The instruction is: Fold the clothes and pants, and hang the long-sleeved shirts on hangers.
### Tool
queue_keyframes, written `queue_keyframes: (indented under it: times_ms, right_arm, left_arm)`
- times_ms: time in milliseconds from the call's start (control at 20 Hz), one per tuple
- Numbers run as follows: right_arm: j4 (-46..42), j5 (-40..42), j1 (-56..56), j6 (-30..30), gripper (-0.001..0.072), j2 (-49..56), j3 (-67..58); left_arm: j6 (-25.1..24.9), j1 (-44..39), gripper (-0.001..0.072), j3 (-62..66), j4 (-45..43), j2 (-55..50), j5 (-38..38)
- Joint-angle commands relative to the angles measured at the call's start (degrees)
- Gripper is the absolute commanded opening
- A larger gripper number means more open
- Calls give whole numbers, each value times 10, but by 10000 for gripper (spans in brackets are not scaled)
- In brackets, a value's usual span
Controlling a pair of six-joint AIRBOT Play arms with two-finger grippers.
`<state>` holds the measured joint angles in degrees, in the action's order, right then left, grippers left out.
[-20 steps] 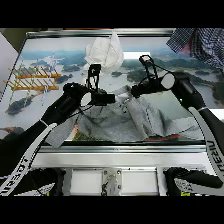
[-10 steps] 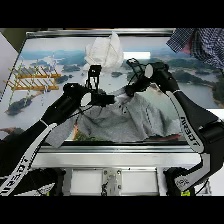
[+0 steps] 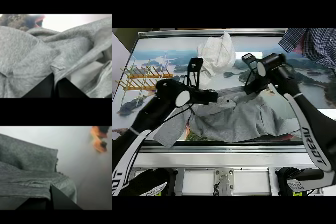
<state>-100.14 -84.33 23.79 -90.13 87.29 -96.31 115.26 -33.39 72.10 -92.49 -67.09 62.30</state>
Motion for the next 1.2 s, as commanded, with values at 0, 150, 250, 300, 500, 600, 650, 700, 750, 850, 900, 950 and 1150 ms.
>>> queue_keyframes:
  times_ms: [0,150,250,300,500,600,650,700,750,850,900,950,1150]
  right_arm:
    - [-37,-147,17,-68,22,-118,24]
    - [-30,-196,62,-145,23,-219,99]
    - [-25,-192,101,-205,23,-280,167]
    - [-25,-180,115,-224,23,-301,196]
    - [-30,-85,120,-253,23,-304,247]
    - [-29,-49,118,-253,23,-288,247]
    - [-29,-41,118,-255,23,-282,247]
    - [-29,-41,118,-255,23,-277,247]
    - [-29,-40,118,-255,24,-274,247]
    - [-29,-39,118,-254,25,-268,247]
    - [-29,-40,118,-254,26,-266,247]
    - [-29,-39,118,-254,28,-264,247]
    - [-29,-40,118,-254,27,-264,247]
  left_arm:
    - [-44,3,22,0,57,64,99]
    - [-65,-27,22,0,101,76,141]
    - [-72,-52,22,-4,96,66,139]
    - [-80,-54,22,-4,96,53,134]
    - [-95,-14,22,-4,101,-27,76]
    - [-95,9,22,-4,101,-47,76]
    - [-95,15,22,-4,101,-49,78]
    - [-95,15,22,-4,100,-48,77]
    - [-95,14,22,-4,100,-44,77]
    - [-101,7,22,-4,96,-39,77]
    - [-109,4,30,-4,96,-39,78]
    - [-120,4,312,-4,96,-39,76]
    - [-139,31,720,7,99,-20,70]
